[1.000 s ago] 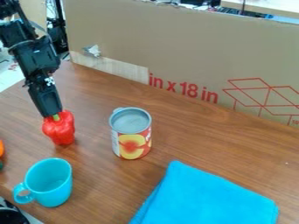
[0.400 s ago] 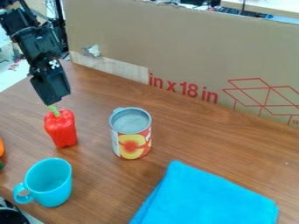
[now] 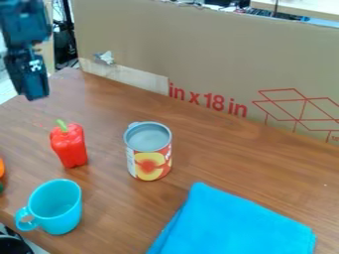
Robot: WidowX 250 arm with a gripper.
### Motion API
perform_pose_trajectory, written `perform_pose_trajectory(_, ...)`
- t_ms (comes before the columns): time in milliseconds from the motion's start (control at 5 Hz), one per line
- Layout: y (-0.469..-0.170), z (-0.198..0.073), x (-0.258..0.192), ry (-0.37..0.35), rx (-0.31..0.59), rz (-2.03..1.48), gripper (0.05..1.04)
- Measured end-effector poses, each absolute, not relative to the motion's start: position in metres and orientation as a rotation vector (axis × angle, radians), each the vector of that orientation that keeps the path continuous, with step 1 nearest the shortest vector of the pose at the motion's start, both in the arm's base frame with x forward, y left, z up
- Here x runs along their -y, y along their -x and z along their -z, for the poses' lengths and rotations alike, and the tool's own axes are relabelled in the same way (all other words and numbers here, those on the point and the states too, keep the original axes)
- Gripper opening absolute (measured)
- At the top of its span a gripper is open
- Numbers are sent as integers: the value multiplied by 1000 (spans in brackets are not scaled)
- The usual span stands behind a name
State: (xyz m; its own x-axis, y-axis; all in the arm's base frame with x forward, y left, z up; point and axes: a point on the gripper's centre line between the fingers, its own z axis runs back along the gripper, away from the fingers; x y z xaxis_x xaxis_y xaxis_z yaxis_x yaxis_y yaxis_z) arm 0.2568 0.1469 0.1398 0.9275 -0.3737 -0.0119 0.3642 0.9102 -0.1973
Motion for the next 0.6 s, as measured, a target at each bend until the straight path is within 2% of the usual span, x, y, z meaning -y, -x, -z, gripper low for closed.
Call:
perform_pose_trajectory(200, -262, -150, -144, 37, -14, 429, 1007)
perform_pose_trajectory(600, -266, -160, -131, 70, -12, 417, 1007)
